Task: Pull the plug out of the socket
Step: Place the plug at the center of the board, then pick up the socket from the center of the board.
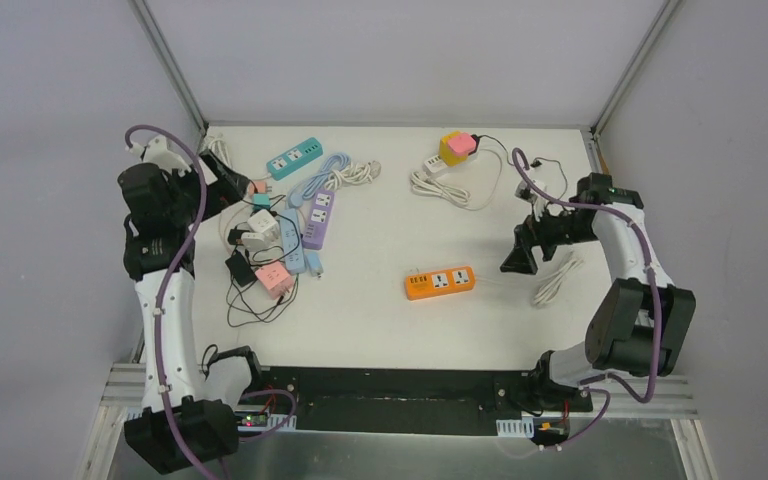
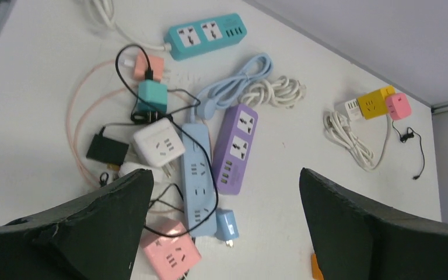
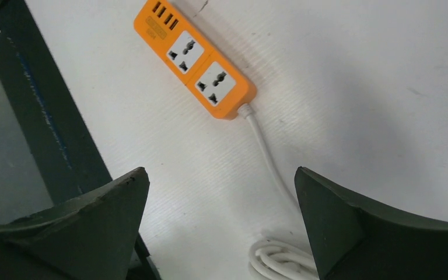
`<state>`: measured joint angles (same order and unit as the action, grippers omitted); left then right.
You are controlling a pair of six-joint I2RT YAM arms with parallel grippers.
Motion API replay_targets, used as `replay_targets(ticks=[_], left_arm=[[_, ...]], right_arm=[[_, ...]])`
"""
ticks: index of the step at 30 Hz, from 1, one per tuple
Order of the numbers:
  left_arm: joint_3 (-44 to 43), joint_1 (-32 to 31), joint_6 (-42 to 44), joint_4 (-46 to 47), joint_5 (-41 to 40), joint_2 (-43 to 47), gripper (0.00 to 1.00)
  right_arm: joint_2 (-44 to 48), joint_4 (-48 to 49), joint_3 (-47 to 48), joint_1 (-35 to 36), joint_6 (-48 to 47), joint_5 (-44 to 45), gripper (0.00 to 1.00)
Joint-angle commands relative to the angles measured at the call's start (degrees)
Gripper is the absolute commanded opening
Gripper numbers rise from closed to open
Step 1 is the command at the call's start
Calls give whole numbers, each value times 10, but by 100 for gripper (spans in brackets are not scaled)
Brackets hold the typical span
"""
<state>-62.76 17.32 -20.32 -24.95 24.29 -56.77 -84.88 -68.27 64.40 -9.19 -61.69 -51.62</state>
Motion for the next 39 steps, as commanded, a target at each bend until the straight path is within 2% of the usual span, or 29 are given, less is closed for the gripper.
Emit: replay_targets(ticks=[1, 5, 6, 9, 12, 16, 21, 25, 30, 34, 39], left_arm=[[68, 1, -69, 18, 26, 42, 99], [94, 1, -120, 40, 111, 63, 98], [96, 1, -134, 42, 123, 66, 98], [104, -2, -156, 43, 155, 81, 98], [122, -16, -173, 42, 171, 102, 98], [170, -77, -191, 44, 145, 133, 98], [239, -208, -238, 87, 45, 159, 98], [263, -282, -266, 138, 4, 138, 97], [253, -343, -272, 175, -24, 79, 96], [249, -387, -273, 195, -47, 42, 96], [259, -406, -279, 213, -62, 26, 96]], right_arm=[[61, 5, 60, -3, 0, 52, 100], [61, 40, 78, -3, 103, 42, 100], [47, 27, 82, -3, 102, 21, 100], [10, -66, 85, -1, -10, -74, 100], [17, -46, 47, 17, -51, -103, 100], [33, 62, 8, 76, -19, -2, 100], [14, 73, 25, 166, -46, 86, 100], [9, 127, 5, 242, -61, 151, 100], [-21, 168, -2, 324, -98, 219, 100], [-37, 207, -6, 364, -68, 235, 100], [-43, 240, -33, 399, -47, 237, 100]])
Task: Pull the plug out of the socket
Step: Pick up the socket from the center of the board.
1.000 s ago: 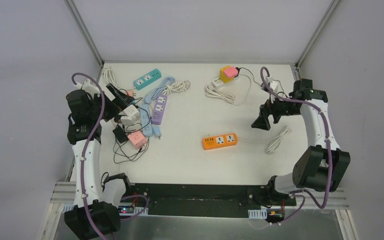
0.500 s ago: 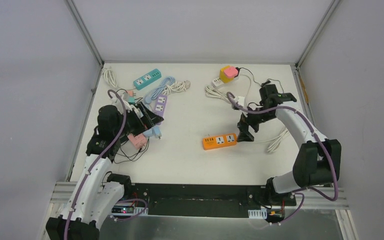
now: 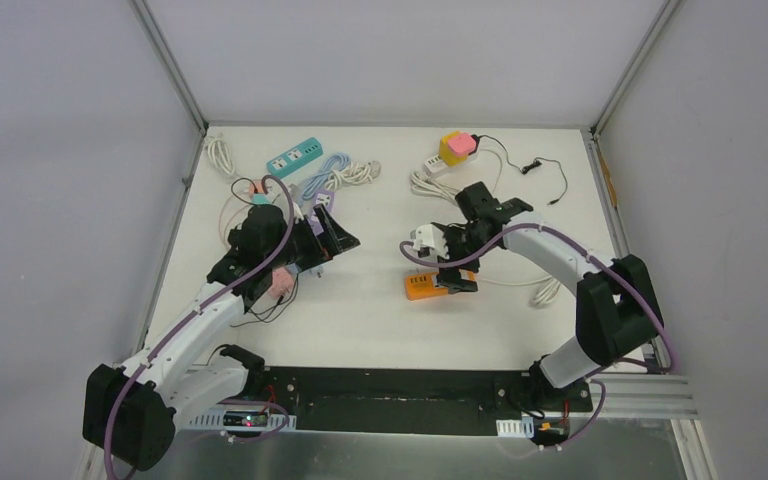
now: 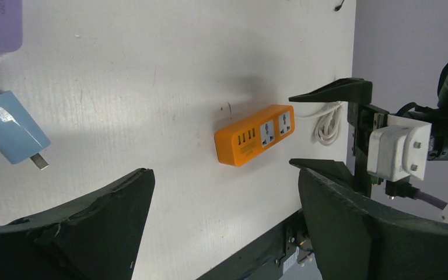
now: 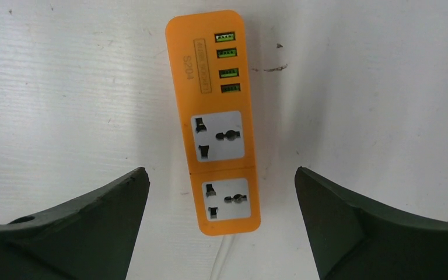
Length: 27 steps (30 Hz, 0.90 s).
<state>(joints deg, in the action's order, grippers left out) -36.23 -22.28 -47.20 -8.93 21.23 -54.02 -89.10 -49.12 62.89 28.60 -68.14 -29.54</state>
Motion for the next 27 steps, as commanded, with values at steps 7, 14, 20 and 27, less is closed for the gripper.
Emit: replay_targets(ticks=[7, 14, 20, 27], left_arm=[[-5, -11, -9, 56, -37, -4, 96], [0, -12, -10, 56, -40, -1, 96], [5, -13, -12, 56, -42, 5, 96], [11, -13, -14, 55, -47, 12, 96]], right_arm=[[-32, 86, -30, 41, 62, 29, 100], [-55, 90, -22, 44, 75, 39, 94], [-66, 108, -30, 52, 84, 58, 88], [-72, 126, -40, 57, 91, 81, 83]])
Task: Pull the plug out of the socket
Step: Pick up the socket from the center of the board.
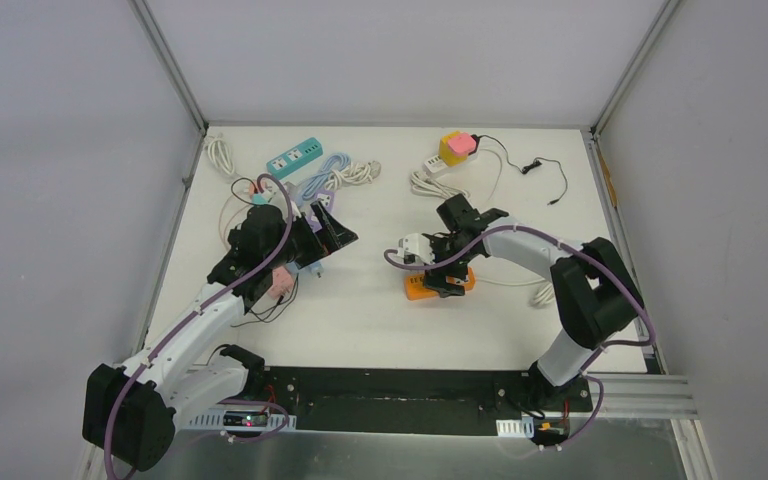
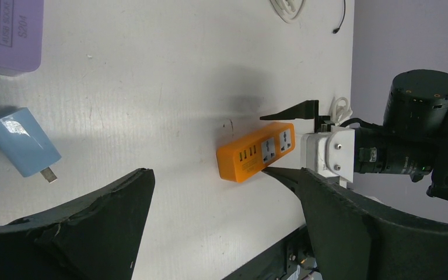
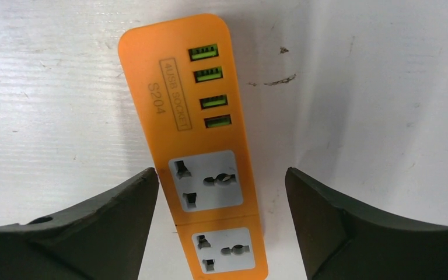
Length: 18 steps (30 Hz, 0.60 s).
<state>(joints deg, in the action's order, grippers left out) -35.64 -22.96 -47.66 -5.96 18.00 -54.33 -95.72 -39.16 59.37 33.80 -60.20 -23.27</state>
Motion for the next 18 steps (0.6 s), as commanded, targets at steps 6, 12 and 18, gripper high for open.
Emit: replay_targets(ticks=[6, 12, 18], left_arm=[[5, -6, -9, 25, -16, 14, 96], [5, -6, -8, 25, -17, 9, 96], [2, -6, -8, 25, -18, 4, 96]], right_arm=[[-12, 33, -7, 8, 16, 26, 76], [-13, 30, -7, 9, 12, 28, 69], [-12, 24, -10, 9, 6, 34, 53]])
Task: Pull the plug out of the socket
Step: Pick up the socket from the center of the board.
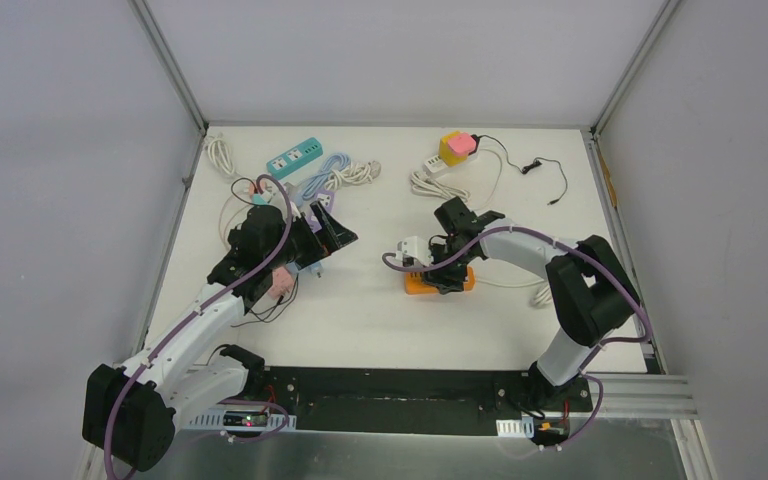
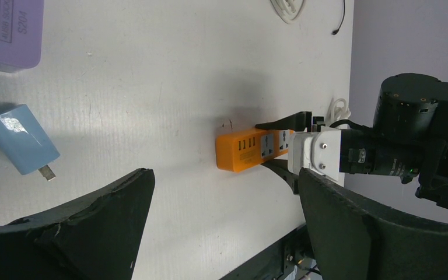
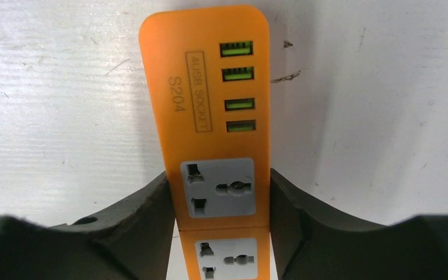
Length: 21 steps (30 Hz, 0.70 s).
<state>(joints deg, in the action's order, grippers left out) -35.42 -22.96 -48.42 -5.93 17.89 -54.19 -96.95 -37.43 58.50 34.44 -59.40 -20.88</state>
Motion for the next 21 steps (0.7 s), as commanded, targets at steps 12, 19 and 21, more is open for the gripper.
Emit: replay_targets(ticks=[12, 19, 21], left_arm=[[-3, -6, 1, 27, -21, -2, 96], [-5, -6, 0, 31, -18, -10, 96], [-8, -6, 0, 34, -16, -15, 96]], right_arm=[[53, -8, 0, -34, 21, -7, 15], [123, -12, 3, -110, 75, -58, 0], [138, -6, 4, -141, 102, -73, 0]])
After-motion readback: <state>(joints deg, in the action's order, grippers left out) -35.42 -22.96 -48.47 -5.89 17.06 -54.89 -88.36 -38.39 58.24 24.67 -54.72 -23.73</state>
